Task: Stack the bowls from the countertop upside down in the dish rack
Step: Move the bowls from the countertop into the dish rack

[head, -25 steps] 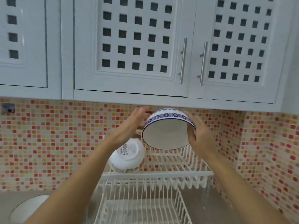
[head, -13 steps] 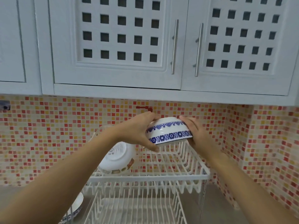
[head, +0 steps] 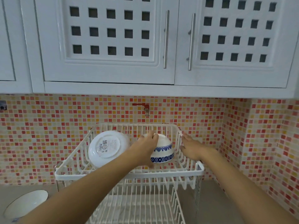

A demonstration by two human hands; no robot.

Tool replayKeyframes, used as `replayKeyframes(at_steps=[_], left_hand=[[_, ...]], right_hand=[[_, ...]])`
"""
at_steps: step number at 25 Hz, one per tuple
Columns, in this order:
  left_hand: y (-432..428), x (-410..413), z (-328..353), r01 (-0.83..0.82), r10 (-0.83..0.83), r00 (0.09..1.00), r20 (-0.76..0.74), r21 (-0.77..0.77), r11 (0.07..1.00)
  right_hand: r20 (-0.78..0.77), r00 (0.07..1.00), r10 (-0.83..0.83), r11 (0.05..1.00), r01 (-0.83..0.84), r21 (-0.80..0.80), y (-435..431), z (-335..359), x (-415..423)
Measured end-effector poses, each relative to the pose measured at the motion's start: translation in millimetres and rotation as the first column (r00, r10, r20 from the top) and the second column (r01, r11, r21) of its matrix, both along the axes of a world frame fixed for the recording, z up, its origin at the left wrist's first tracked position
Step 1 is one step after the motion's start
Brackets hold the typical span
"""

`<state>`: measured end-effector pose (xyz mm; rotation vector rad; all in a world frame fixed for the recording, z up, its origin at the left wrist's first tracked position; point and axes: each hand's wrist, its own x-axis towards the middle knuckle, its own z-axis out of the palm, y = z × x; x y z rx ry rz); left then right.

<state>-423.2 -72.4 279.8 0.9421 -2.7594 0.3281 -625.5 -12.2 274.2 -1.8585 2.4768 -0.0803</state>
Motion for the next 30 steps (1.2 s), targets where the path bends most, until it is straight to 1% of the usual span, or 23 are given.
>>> replayKeyframes(at_steps=[3, 5, 7, 8, 9, 10, 12, 13, 15, 16, 17, 21, 25, 30], left_hand=[[-1, -7, -11, -0.052, 0.054, 0.996, 0.077, -0.035, 0.998], [3, -11, -13, -0.062, 0.084, 0.984, 0.156, -0.140, 0.988], [7, -12, -15, -0.021, 0.084, 0.973, 0.216, -0.278, 0.960], [6, -13, -17, 0.000, 0.082, 0.968, 0.237, -0.328, 0.945], [4, -14, -20, -0.001, 0.089, 0.966, 0.242, -0.340, 0.940], [2, -16, -23, -0.021, 0.099, 0.967, 0.234, -0.314, 0.949], [0, -19, -25, -0.088, 0.136, 0.964, 0.227, -0.211, 0.974], [1, -21, -23, -0.129, 0.155, 0.960, 0.232, -0.124, 0.984], [3, -24, -13, -0.213, 0.177, 0.955, 0.236, 0.137, 0.967], [2, -27, -7, -0.245, 0.191, 0.954, 0.231, 0.231, 0.942], [2, -30, -2, -0.265, 0.205, 0.951, 0.233, 0.268, 0.926], [4, -38, 0, -0.284, 0.227, 0.944, 0.241, 0.235, 0.930], [-3, -41, 0, -0.269, 0.228, 0.958, 0.173, 0.269, 0.925], [0, -43, 0, -0.266, 0.219, 0.959, 0.178, 0.313, 0.912]], right_hand=[[-0.025, 1.000, -0.006, 0.999, 0.007, 0.042, 1, 0, 1], [-0.037, 0.999, -0.012, 0.998, 0.014, 0.054, 2, 2, 4], [-0.053, 0.999, -0.012, 0.998, 0.016, 0.058, 2, 2, 4], [-0.066, 0.998, -0.011, 0.998, 0.015, 0.057, 2, 2, 4], [-0.081, 0.997, -0.009, 0.998, 0.013, 0.057, 2, 1, 4], [-0.092, 0.996, -0.009, 0.998, 0.014, 0.058, 1, 1, 4], [-0.099, 0.995, -0.013, 0.998, 0.019, 0.053, 1, 0, 4], [-0.101, 0.995, -0.015, 0.999, 0.020, 0.048, 1, -1, 5], [-0.095, 0.995, -0.015, 0.999, 0.018, 0.035, 2, -1, 6], [-0.092, 0.996, -0.012, 1.000, 0.014, 0.027, 3, -1, 6], [-0.088, 0.996, -0.011, 1.000, 0.013, 0.020, 4, -1, 6], [-0.089, 0.996, -0.023, 1.000, 0.024, 0.016, 5, -2, 8], [-0.084, 0.996, -0.021, 1.000, 0.022, 0.013, 6, 0, 10], [-0.083, 0.996, -0.028, 0.999, 0.029, 0.012, 7, 1, 11]])
